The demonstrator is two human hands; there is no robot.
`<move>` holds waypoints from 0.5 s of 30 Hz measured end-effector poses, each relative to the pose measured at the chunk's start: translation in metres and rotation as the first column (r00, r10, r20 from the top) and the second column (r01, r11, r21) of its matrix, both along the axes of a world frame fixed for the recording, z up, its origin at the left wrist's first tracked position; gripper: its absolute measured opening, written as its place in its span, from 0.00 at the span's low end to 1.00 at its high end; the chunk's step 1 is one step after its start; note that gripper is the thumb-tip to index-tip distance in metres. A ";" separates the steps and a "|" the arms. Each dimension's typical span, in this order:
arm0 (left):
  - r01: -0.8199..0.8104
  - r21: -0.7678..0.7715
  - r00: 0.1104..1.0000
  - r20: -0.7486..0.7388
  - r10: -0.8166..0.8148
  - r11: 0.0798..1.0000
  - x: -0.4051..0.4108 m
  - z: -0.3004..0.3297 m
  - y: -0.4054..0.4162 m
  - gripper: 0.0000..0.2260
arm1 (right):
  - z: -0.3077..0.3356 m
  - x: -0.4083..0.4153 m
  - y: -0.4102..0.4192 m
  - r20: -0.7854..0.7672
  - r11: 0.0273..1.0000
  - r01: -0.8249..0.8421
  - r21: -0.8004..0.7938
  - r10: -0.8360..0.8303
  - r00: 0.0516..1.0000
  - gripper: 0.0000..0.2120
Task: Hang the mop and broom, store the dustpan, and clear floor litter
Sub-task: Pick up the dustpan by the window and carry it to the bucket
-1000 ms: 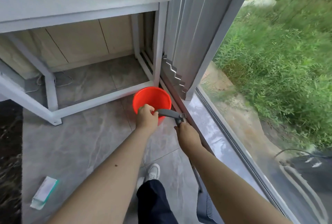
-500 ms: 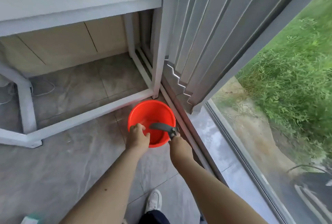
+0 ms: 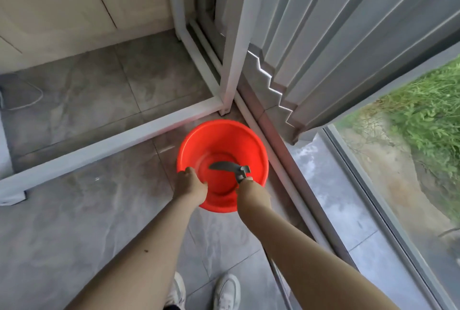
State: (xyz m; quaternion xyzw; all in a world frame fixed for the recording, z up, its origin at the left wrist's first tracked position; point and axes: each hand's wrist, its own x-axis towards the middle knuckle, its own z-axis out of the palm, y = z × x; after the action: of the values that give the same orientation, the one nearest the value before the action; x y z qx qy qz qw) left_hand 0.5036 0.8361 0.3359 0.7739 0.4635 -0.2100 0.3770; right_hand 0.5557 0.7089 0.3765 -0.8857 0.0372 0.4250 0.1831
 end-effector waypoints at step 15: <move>-0.399 -0.027 0.900 -0.203 0.386 0.916 0.014 -0.133 0.014 0.28 | -0.105 0.024 0.042 -0.006 0.877 -0.429 -0.218 0.438 0.899 0.23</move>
State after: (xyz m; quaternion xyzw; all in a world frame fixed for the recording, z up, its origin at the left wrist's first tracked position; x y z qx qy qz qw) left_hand 0.5179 0.8498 0.2028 0.6272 0.6369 -0.2196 0.3910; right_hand 0.5799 0.7506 0.2716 -0.8950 -0.1205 0.4294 -0.0124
